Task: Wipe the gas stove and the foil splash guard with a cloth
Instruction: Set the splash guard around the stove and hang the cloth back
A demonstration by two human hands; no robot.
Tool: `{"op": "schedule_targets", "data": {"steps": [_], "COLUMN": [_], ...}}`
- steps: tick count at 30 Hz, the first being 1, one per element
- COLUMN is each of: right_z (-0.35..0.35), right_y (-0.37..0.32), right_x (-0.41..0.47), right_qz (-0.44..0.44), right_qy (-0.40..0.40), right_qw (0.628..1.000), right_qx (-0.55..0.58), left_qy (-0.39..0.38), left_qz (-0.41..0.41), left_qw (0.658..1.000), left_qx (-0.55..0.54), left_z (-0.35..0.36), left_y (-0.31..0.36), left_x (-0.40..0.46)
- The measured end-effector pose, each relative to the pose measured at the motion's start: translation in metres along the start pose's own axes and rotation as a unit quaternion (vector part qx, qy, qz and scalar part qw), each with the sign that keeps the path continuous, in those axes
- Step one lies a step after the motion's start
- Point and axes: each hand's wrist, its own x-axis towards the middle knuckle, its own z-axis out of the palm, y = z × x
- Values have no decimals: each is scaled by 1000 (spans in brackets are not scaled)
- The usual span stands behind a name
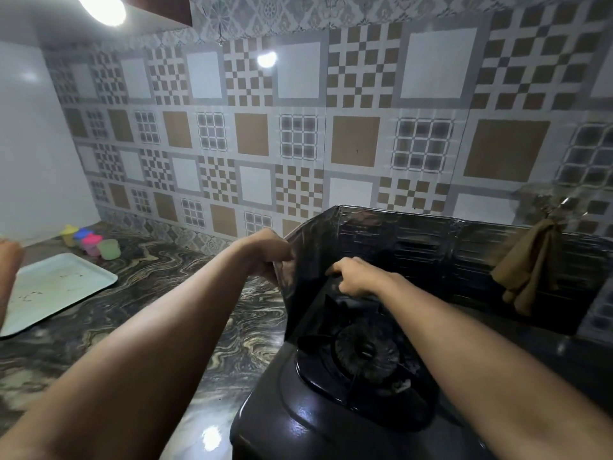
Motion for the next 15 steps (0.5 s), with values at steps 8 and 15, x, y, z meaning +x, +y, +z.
{"op": "schedule_targets", "data": {"steps": [8, 15], "right_z": [5, 5], "right_y": [2, 4], "right_x": [-6, -10], "right_qz": [16, 39], "right_qy": [36, 59], "right_qw": [999, 996], "right_qx": [14, 50], "left_qy": [-50, -57], "left_qz": [-1, -20], "left_qw": [998, 993], "left_qx": [-36, -98], "left_z": [3, 9], "left_y": [-19, -25], "left_x": [-10, -16]}}
